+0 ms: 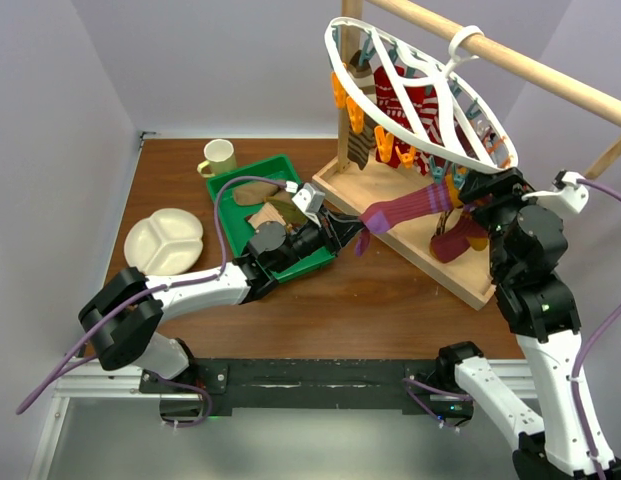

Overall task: Remove the socks clipped to the hanger
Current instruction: Remove the sock from the hanger.

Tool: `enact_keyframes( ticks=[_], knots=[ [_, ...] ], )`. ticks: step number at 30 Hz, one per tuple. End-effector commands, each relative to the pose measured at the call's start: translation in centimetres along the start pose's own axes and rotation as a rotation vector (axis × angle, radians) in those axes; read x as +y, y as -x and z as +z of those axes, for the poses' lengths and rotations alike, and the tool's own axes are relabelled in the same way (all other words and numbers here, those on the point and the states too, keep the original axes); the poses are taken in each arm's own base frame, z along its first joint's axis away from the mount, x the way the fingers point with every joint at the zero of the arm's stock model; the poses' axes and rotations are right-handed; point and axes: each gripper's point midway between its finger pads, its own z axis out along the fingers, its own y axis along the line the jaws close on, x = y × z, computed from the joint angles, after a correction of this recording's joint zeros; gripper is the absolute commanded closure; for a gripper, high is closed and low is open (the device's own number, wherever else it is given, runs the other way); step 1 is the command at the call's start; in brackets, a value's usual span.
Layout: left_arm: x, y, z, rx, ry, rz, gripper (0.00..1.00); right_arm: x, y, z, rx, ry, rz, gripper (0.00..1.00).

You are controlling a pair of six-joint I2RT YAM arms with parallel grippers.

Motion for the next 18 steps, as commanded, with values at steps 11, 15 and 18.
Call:
enact_keyframes(
  ticks=[11, 15, 18],
  knots=[
    [-0.82, 2.22, -0.23, -0.063, -0.026, 0.009, 1.0, 0.76, 0.65, 1.21, -0.063, 0.015, 0.055, 0.44],
    [-0.73, 2.17, -0.25, -0.06, -0.021, 0.012, 1.0, 1.23, 0.97, 1.26, -0.068, 0.03, 0.056, 0.71],
    [-0.9, 2.48, -0.31, -0.065, -0.025, 0.014, 1.0, 1.42, 1.04, 1.18, -0.066, 0.038, 0.057, 0.92]
  ],
)
